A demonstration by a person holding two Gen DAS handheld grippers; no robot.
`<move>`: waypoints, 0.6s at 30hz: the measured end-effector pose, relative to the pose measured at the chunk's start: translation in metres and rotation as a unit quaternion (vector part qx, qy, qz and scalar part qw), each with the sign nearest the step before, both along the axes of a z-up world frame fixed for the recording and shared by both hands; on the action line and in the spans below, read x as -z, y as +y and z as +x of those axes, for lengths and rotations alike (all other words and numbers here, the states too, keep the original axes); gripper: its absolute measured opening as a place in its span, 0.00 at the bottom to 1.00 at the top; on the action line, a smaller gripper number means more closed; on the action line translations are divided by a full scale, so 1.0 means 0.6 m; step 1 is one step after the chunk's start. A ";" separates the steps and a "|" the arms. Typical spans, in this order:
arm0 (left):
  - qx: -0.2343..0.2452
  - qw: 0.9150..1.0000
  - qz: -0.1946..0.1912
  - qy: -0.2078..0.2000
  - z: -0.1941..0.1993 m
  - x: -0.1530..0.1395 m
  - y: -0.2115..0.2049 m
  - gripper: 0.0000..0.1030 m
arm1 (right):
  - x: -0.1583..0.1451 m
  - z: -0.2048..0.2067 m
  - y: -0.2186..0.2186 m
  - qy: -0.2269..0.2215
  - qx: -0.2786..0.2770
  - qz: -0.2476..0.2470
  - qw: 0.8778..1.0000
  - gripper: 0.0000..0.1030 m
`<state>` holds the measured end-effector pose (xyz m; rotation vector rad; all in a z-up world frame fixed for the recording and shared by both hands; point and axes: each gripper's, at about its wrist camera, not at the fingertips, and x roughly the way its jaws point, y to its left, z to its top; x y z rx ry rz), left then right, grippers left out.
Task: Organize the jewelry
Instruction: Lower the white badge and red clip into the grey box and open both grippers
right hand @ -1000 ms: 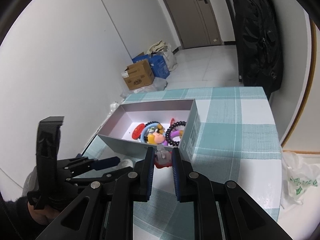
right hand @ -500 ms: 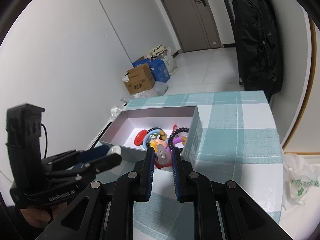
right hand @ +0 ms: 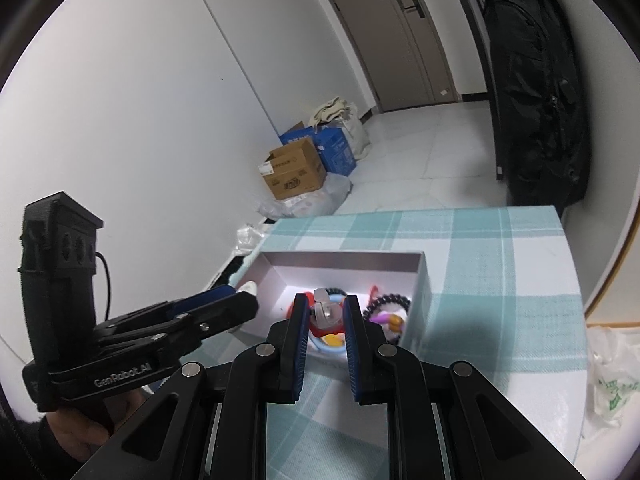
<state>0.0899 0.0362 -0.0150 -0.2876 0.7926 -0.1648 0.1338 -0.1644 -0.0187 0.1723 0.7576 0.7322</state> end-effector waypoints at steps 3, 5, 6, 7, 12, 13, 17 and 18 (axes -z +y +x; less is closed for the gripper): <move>0.000 1.000 -0.008 0.007 0.017 0.005 0.004 0.36 | 0.003 0.013 0.003 0.008 -0.002 0.008 1.000 0.16; 0.001 1.000 -0.010 0.009 0.025 0.006 0.005 0.36 | 0.005 0.023 0.003 0.016 -0.001 0.015 1.000 0.16; 0.001 1.000 -0.011 0.010 0.027 0.006 0.005 0.36 | 0.006 0.028 0.003 0.021 -0.001 0.020 1.000 0.16; 0.002 1.000 -0.013 0.011 0.032 0.006 0.005 0.36 | 0.006 0.035 0.003 0.025 -0.001 0.025 0.999 0.16; 0.004 1.000 -0.011 0.019 0.050 0.010 0.001 0.36 | 0.012 0.050 0.007 0.036 -0.010 0.024 0.999 0.16; 0.004 1.000 -0.010 0.020 0.053 0.010 0.000 0.36 | 0.014 0.053 0.008 0.038 -0.012 0.023 0.999 0.16; 0.006 1.000 -0.006 0.030 0.066 0.017 -0.003 0.36 | 0.022 0.064 0.011 0.047 -0.015 0.022 0.999 0.16; 0.006 0.999 -0.007 0.033 0.068 0.020 -0.003 0.36 | 0.026 0.068 0.011 0.052 -0.014 0.023 0.998 0.16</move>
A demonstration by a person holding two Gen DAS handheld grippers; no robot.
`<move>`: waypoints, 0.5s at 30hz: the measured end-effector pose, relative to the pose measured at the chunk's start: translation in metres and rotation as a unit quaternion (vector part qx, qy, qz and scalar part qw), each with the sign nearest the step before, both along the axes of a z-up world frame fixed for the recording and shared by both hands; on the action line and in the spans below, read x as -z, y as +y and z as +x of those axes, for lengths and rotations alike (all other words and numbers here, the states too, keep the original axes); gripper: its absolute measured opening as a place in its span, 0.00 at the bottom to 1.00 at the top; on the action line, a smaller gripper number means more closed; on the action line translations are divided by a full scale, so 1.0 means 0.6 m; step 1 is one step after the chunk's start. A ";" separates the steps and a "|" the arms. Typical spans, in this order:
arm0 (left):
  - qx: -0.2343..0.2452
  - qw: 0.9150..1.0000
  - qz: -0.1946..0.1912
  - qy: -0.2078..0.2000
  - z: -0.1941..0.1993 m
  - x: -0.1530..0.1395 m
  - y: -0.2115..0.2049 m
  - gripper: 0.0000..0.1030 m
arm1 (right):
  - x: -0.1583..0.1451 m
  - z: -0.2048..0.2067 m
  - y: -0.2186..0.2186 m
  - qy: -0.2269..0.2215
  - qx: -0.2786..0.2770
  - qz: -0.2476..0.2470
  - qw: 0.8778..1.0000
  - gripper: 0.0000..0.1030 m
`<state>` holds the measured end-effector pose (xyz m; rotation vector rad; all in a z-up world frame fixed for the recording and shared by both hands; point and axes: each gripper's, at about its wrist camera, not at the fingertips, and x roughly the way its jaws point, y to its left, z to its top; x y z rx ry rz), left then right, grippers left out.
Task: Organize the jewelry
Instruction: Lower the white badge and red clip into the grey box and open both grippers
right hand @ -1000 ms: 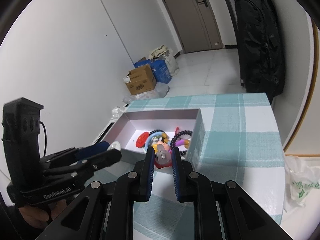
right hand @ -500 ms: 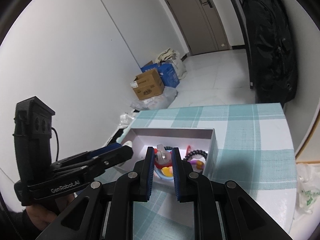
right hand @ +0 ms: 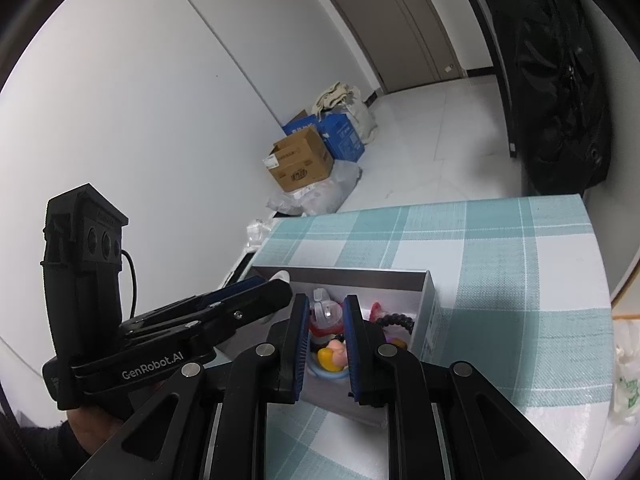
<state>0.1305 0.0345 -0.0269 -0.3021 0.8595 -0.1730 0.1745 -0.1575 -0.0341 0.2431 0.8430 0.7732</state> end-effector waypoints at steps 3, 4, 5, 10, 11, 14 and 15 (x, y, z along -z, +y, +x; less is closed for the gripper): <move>0.000 1.000 -0.004 0.009 0.005 0.006 0.002 0.36 | 0.002 0.006 -0.001 0.006 0.003 0.003 1.000 0.16; -0.001 1.000 -0.007 0.012 0.006 0.007 0.004 0.36 | 0.003 0.007 -0.001 0.006 0.004 0.003 1.000 0.16; -0.002 1.000 -0.009 0.014 0.007 0.008 0.005 0.36 | 0.003 0.008 -0.002 0.006 0.005 0.004 1.000 0.16; -0.002 1.000 -0.021 0.022 0.012 0.011 0.007 0.36 | 0.010 0.013 -0.005 0.018 0.010 0.010 1.000 0.16; -0.001 1.000 -0.022 0.023 0.014 0.011 0.006 0.36 | 0.011 0.014 -0.005 0.020 0.009 0.011 1.000 0.16; -0.001 0.999 -0.027 0.026 0.016 0.014 0.005 0.36 | 0.013 0.015 -0.005 0.021 0.009 0.011 1.000 0.16; 0.001 0.999 -0.033 0.029 0.017 0.017 0.006 0.36 | 0.014 0.015 -0.005 0.021 0.009 0.011 1.000 0.16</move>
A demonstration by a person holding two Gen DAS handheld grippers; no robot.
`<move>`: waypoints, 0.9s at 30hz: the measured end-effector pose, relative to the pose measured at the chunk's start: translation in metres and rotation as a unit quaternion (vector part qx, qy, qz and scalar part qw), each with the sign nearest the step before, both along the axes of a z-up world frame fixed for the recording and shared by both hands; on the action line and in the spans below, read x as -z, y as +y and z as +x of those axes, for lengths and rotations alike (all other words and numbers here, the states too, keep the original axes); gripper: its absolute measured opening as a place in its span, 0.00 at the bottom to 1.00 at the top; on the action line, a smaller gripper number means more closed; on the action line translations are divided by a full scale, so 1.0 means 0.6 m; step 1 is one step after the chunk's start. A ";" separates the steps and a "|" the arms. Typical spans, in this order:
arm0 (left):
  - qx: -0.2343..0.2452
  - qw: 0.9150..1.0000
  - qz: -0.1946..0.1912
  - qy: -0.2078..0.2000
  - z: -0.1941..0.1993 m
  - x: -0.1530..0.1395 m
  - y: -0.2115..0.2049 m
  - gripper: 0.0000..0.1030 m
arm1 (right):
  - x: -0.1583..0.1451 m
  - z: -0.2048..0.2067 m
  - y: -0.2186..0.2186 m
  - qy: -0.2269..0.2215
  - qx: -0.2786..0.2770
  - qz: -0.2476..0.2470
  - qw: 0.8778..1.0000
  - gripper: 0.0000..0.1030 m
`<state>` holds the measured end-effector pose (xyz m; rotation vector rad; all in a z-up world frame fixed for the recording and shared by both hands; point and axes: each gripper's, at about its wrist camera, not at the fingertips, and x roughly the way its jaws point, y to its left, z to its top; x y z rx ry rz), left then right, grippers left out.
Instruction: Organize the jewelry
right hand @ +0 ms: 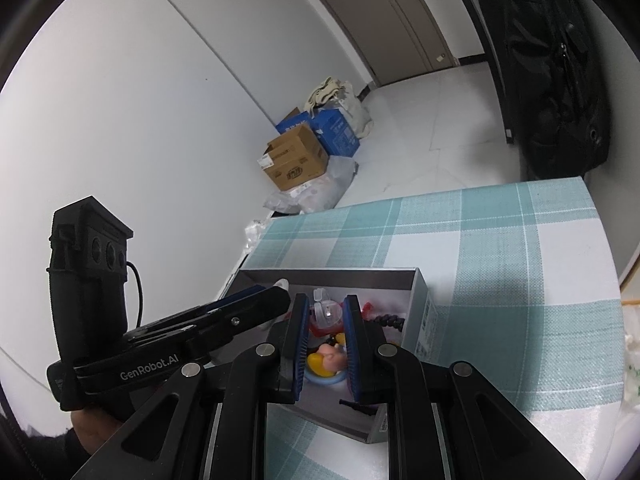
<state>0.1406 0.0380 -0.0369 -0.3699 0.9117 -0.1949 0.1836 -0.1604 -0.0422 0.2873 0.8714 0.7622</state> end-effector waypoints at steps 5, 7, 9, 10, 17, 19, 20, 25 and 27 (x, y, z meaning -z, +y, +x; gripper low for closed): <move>-0.008 1.000 -0.024 0.017 0.005 0.011 0.008 0.37 | 0.001 0.000 -0.005 0.001 0.003 0.003 1.000 0.16; -0.011 0.999 -0.034 0.029 0.007 0.014 0.010 0.37 | 0.001 -0.001 -0.004 0.000 0.003 0.002 1.000 0.17; -0.009 0.999 -0.028 0.037 0.009 0.015 0.005 0.38 | 0.001 -0.003 -0.002 -0.002 0.002 -0.002 1.000 0.18; -0.005 0.999 -0.021 0.038 0.008 0.015 0.002 0.39 | 0.002 -0.003 -0.001 -0.003 0.002 -0.005 1.000 0.18; 0.001 0.999 0.031 0.016 -0.006 -0.001 -0.014 0.51 | -0.008 -0.008 -0.005 -0.016 0.007 0.003 1.000 0.39; -0.003 0.999 0.040 0.012 -0.008 -0.003 -0.013 0.51 | -0.013 -0.011 -0.009 -0.023 0.009 0.004 1.000 0.45; -0.005 0.999 0.042 0.010 -0.008 -0.004 -0.012 0.51 | -0.015 -0.012 -0.011 -0.027 0.011 0.004 1.000 0.47; -0.020 0.998 0.061 -0.008 -0.016 -0.015 -0.009 0.53 | -0.024 -0.019 -0.014 -0.048 0.017 0.001 0.999 0.62; -0.026 0.997 0.070 -0.016 -0.020 -0.021 -0.010 0.56 | -0.028 -0.024 -0.013 -0.059 0.016 -0.002 0.998 0.65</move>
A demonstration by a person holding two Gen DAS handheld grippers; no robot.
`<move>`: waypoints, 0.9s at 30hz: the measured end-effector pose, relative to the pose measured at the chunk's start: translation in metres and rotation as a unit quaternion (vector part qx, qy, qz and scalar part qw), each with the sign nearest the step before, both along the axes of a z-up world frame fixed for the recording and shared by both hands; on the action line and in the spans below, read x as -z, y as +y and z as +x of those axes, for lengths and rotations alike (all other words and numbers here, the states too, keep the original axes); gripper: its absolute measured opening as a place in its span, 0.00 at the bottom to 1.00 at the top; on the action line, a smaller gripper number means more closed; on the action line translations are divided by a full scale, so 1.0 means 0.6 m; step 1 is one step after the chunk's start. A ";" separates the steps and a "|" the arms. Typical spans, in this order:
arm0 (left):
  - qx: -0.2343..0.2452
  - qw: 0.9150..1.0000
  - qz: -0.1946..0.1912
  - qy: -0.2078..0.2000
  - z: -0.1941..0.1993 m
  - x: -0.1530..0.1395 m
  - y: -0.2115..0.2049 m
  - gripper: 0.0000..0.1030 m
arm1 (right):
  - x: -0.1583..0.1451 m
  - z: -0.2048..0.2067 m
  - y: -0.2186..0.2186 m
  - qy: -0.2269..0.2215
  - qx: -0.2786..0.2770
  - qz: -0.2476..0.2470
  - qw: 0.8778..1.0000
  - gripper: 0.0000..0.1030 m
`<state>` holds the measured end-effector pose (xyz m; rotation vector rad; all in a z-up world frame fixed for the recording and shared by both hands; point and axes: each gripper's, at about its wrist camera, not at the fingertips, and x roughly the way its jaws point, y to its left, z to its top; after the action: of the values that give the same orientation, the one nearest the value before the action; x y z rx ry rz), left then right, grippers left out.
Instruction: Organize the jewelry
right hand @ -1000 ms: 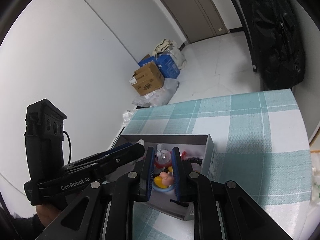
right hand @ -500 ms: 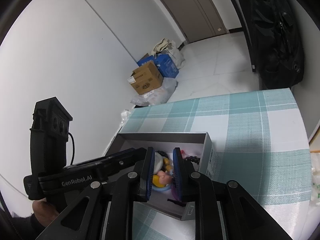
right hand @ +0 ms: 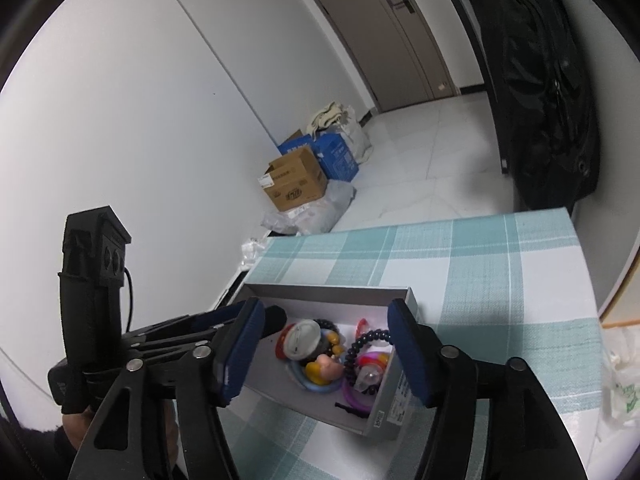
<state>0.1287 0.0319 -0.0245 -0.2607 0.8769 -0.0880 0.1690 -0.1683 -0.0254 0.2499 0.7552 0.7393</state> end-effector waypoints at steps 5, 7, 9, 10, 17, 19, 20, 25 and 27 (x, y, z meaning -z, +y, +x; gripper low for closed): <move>-0.013 0.999 0.026 -0.031 -0.018 -0.017 -0.007 0.67 | -0.008 -0.021 0.000 -0.032 -0.004 -0.009 0.999 0.75; -0.013 0.998 0.039 -0.046 -0.027 -0.024 -0.012 0.67 | -0.010 -0.027 -0.003 -0.040 -0.003 -0.008 0.999 0.80; -0.015 0.997 0.053 -0.061 -0.037 -0.029 -0.019 0.68 | -0.010 -0.034 -0.007 -0.047 -0.003 -0.005 0.999 0.83; -0.018 0.996 0.060 -0.065 -0.041 -0.030 -0.021 0.68 | -0.008 -0.037 -0.009 -0.049 -0.001 -0.007 0.999 0.83; -0.040 0.990 0.098 -0.098 -0.082 -0.042 -0.026 0.70 | -0.008 -0.067 -0.025 -0.069 0.016 -0.022 0.997 0.90; -0.046 0.989 0.095 -0.099 -0.090 -0.042 -0.021 0.71 | -0.014 -0.078 -0.031 -0.081 0.020 -0.021 0.996 0.95; -0.048 0.990 0.092 -0.099 -0.094 -0.042 -0.019 0.71 | -0.017 -0.085 -0.033 -0.087 0.021 -0.019 0.996 0.96; -0.056 0.988 0.088 -0.111 -0.115 -0.053 -0.017 0.75 | -0.028 -0.113 -0.037 -0.110 0.020 -0.022 0.994 0.98; -0.059 0.988 0.084 -0.119 -0.128 -0.059 -0.017 0.82 | -0.031 -0.124 -0.037 -0.117 0.019 -0.024 0.993 0.99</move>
<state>0.0519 0.0220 0.0110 -0.1388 0.6250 0.0636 0.0944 -0.1903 -0.0067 0.1299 0.5435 0.6995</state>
